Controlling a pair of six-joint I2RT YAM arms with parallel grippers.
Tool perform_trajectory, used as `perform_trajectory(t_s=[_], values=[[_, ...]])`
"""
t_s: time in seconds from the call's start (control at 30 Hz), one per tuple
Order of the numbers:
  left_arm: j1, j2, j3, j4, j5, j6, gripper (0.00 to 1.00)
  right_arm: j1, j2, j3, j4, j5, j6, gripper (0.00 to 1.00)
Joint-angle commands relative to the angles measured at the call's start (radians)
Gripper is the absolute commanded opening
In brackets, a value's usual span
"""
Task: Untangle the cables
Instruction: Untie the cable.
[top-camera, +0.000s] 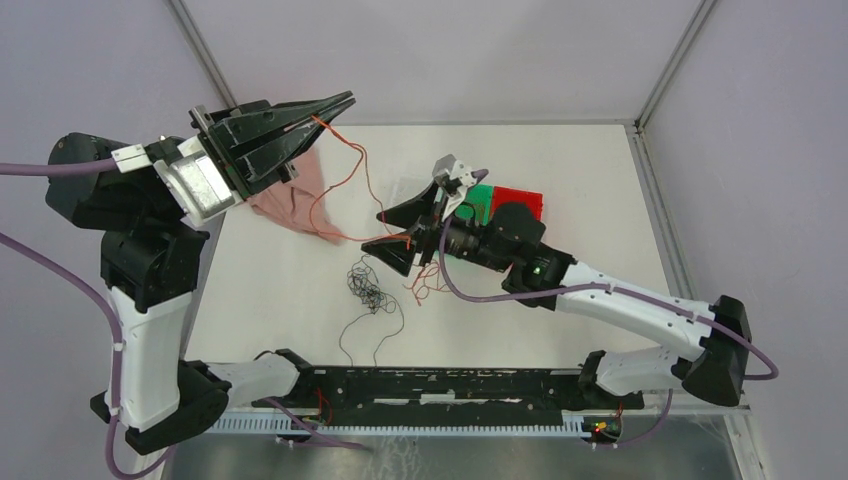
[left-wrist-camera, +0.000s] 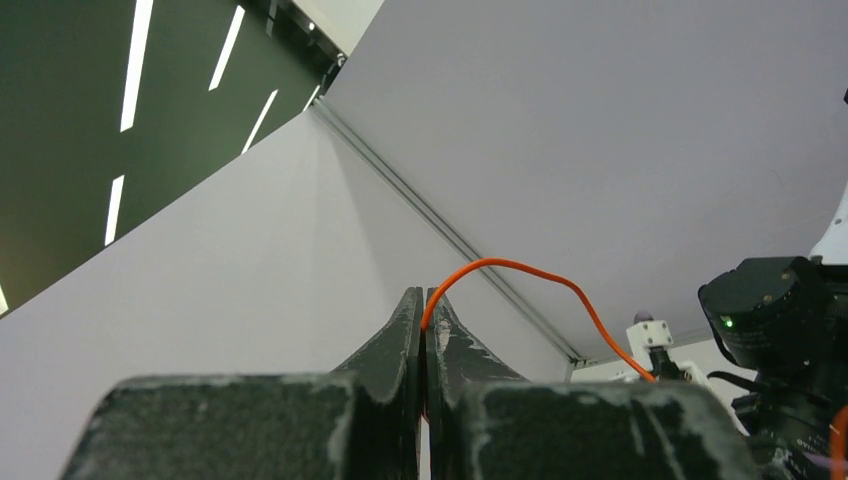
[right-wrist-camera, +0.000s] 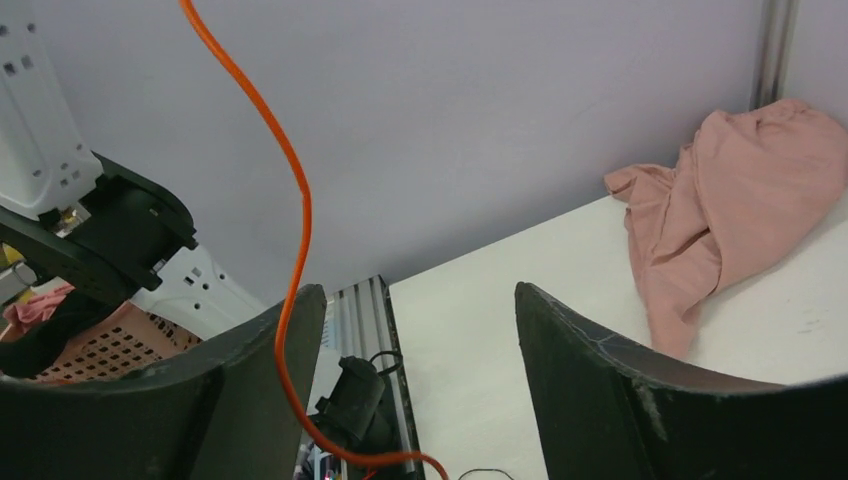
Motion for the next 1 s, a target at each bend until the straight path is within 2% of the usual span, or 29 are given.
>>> perform_trajectory(t_s=[0.0, 0.1, 0.13, 0.17, 0.23, 0.63, 0.97], values=[[-0.002, 0.006, 0.008, 0.037, 0.017, -0.056, 0.03, 0.002, 0.041, 0.026, 0.083, -0.075, 0.039, 0.72], [-0.002, 0.009, 0.008, 0.046, 0.018, -0.056, 0.03, 0.002, 0.062, -0.003, 0.114, -0.071, 0.067, 0.55], [-0.002, 0.010, 0.007, 0.048, 0.018, -0.056, 0.03, 0.002, 0.069, -0.009, 0.114, -0.063, 0.072, 0.42], [-0.002, 0.011, 0.008, 0.051, 0.018, -0.058, 0.03, 0.002, 0.077, -0.012, 0.108, -0.058, 0.072, 0.34], [-0.002, 0.014, 0.012, 0.057, 0.018, -0.058, 0.03, 0.001, 0.090, -0.016, 0.089, -0.048, 0.072, 0.27], [-0.002, 0.051, 0.089, 0.102, -0.001, -0.045, 0.03, 0.002, 0.186, -0.129, 0.137, -0.003, 0.124, 0.26], [-0.002, 0.058, 0.130, 0.181, -0.039, 0.000, 0.03, 0.001, 0.215, -0.302, 0.201, 0.080, 0.123, 0.25]])
